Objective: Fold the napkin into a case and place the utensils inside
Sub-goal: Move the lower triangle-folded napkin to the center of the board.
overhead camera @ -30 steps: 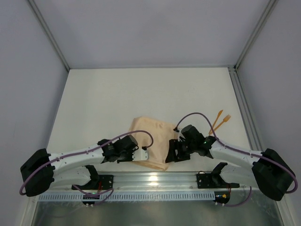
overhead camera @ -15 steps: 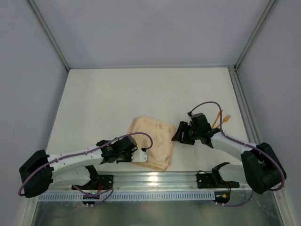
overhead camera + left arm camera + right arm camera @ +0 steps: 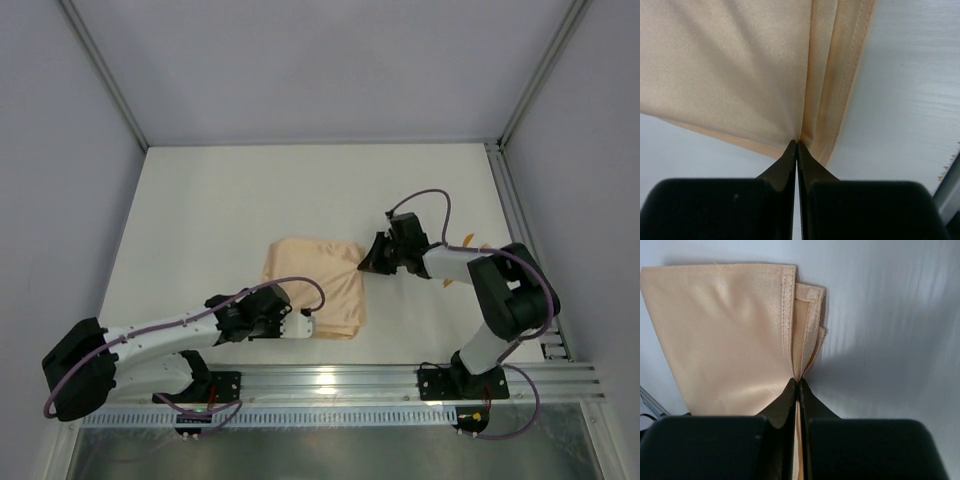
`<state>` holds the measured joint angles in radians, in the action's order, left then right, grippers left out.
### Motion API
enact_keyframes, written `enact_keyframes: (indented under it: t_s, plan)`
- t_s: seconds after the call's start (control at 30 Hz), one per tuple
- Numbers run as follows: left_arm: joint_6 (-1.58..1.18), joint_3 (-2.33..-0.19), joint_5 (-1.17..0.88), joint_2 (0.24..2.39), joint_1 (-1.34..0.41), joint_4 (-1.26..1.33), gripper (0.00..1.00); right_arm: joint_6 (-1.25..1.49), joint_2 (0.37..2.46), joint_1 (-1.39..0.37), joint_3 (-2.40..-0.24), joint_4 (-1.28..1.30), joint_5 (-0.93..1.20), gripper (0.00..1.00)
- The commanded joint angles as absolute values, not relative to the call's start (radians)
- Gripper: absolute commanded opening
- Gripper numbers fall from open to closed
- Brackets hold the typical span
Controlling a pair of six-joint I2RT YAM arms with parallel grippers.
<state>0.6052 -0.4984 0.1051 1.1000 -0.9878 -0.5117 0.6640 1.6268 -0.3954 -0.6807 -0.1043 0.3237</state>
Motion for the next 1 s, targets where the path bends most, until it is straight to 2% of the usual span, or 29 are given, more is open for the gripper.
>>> enact_keyframes:
  t_s: [0.0,0.17,0.27,0.33,0.4,0.43,0.67,0.8,0.97]
  plan:
    - [0.698,-0.531,0.095,1.146,-0.911,-0.431,0.00,0.637,1.718,-0.380,-0.867,-0.138,0.298,0.03]
    - [0.828,-0.646,0.060,1.297,-0.773,-0.364,0.00,0.632,1.864,-0.345,-1.101,-0.086,0.327,0.03]
    - [0.897,-0.673,0.058,1.333,-0.755,-0.333,0.00,0.583,1.939,-0.336,-1.262,0.004,0.342,0.03]
    - [0.907,-0.686,0.054,1.348,-0.750,-0.350,0.00,0.527,1.969,-0.336,-1.362,0.116,0.371,0.28]
    - [0.908,-0.681,0.051,1.348,-0.744,-0.356,0.00,0.494,1.935,-0.337,-1.327,0.138,0.365,0.56]
    - [0.907,-0.672,0.051,1.342,-0.742,-0.354,0.00,0.467,1.868,-0.336,-1.295,0.141,0.350,0.59]
    - [0.885,-0.657,0.035,1.318,-0.741,-0.379,0.00,0.420,1.557,-0.345,-0.950,0.150,0.302,0.61]
    - [0.884,-0.660,0.028,1.321,-0.742,-0.379,0.00,0.457,1.514,-0.391,-0.804,0.117,0.325,0.61]
    - [0.873,-0.663,0.029,1.315,-0.741,-0.380,0.00,0.508,1.561,-0.422,-0.761,0.034,0.319,0.61]
